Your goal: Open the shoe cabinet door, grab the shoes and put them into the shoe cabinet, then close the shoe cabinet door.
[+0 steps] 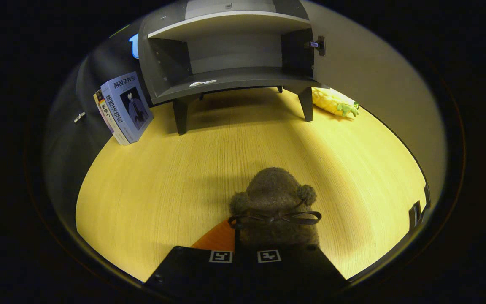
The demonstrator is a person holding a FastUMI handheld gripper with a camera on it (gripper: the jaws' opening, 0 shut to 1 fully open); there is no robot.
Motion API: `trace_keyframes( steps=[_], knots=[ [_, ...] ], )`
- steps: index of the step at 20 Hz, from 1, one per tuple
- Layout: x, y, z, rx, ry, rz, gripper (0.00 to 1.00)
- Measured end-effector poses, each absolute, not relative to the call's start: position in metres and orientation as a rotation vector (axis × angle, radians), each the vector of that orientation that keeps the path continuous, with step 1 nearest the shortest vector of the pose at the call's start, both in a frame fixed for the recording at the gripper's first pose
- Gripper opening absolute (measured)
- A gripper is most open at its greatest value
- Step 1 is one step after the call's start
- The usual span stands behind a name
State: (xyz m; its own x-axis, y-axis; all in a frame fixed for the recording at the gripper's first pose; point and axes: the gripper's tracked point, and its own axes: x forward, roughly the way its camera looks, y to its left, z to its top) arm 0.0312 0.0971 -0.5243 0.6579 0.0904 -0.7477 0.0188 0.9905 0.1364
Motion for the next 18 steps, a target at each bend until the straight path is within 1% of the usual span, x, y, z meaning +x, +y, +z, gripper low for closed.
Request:
trace_keyframes(
  steps=[3, 6, 12, 18],
  knots=[
    [0.027, 0.093, -0.508, 0.125, 0.849, 0.081, 0.07],
    [0.031, 0.088, -0.472, 0.14, 0.806, 0.116, 0.07],
    [0.039, 0.081, -0.351, 0.179, 0.658, 0.161, 0.07],
    [0.074, 0.083, -0.234, 0.206, 0.572, 0.177, 0.07]
  ],
)
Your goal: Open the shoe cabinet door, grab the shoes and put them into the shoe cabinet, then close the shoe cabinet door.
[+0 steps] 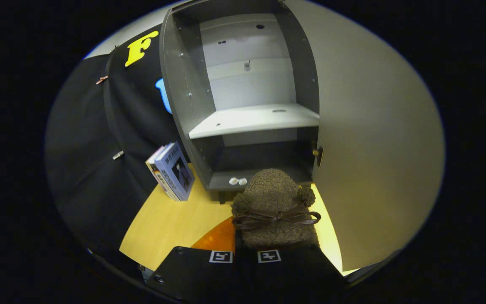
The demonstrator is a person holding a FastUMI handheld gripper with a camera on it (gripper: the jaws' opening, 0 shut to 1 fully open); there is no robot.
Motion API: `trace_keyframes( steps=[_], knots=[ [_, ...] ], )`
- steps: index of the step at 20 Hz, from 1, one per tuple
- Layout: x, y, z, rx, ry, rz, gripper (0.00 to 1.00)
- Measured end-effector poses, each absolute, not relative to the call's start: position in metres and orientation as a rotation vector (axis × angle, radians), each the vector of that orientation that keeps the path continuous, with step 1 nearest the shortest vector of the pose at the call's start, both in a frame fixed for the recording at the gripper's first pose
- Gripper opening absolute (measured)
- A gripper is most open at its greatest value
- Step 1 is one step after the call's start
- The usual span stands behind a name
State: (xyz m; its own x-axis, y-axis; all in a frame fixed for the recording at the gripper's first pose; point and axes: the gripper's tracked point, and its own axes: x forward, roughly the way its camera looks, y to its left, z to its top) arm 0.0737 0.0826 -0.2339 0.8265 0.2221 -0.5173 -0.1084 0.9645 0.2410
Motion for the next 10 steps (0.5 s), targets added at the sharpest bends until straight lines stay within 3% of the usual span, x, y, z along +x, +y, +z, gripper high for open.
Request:
trace_keyframes(
  steps=[10],
  knots=[
    [0.218, 0.104, -0.125, 0.204, 0.463, 0.204, 0.06]
  ],
)
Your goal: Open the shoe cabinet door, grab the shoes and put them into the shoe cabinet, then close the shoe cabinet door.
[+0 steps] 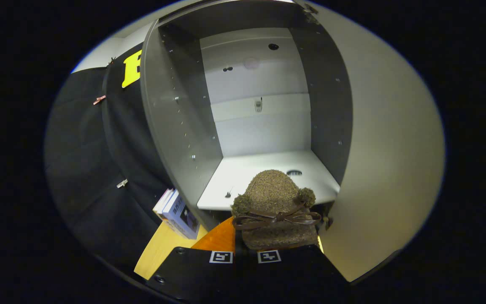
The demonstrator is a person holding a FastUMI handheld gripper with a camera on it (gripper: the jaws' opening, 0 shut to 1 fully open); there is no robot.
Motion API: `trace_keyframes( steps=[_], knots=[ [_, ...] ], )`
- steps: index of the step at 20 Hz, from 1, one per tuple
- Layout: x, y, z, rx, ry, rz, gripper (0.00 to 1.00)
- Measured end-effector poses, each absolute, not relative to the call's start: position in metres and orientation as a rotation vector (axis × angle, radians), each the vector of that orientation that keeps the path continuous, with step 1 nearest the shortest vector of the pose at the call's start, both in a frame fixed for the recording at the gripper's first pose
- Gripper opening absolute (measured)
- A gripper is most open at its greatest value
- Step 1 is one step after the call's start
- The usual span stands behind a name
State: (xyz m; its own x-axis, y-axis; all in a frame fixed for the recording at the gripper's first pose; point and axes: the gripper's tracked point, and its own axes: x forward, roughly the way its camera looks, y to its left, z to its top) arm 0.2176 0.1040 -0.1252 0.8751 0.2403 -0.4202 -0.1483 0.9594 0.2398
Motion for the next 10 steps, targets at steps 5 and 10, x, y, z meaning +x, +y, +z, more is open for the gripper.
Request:
trace_keyframes(
  steps=[5, 10],
  knots=[
    [0.302, 0.121, -0.128, 0.172, 0.482, 0.201, 0.07],
    [0.376, 0.125, -0.144, 0.122, 0.498, 0.175, 0.07]
  ],
)
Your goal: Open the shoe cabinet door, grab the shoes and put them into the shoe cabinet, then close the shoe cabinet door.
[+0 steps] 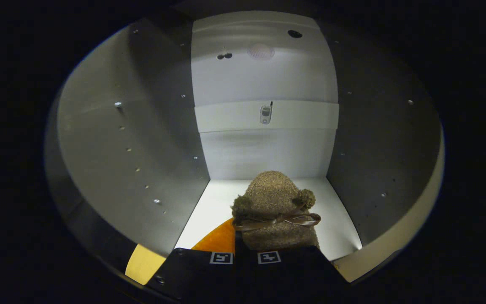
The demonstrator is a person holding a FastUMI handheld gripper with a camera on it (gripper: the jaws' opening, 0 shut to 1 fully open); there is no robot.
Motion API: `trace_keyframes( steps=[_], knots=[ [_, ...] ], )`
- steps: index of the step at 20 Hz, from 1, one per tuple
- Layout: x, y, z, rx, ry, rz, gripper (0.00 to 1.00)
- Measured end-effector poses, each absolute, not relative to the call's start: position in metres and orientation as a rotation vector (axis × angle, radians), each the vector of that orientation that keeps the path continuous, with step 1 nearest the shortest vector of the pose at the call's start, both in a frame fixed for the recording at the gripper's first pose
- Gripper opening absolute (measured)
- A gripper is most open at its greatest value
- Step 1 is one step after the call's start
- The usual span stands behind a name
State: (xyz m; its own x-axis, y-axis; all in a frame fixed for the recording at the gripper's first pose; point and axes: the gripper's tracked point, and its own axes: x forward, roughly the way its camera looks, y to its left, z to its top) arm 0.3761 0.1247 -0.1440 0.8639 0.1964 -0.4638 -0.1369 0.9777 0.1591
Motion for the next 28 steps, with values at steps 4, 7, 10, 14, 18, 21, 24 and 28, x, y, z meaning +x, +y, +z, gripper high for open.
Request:
trace_keyframes(
  steps=[4, 7, 10, 14, 18, 21, 24, 28],
  knots=[
    [0.423, 0.124, -0.164, 0.07, 0.499, 0.151, 0.06],
    [0.443, 0.128, -0.179, 0.084, 0.532, 0.138, 0.06],
    [0.457, 0.128, -0.198, 0.073, 0.569, 0.102, 0.07],
    [0.465, 0.128, -0.219, 0.085, 0.628, 0.064, 0.08],
    [0.462, 0.132, -0.217, 0.149, 0.648, 0.06, 0.23],
    [0.45, 0.135, -0.206, 0.186, 0.652, 0.084, 0.43],
    [0.429, 0.138, -0.192, 0.218, 0.648, 0.124, 0.72],
    [0.396, 0.128, -0.162, 0.226, 0.579, 0.137, 0.98]
  ],
)
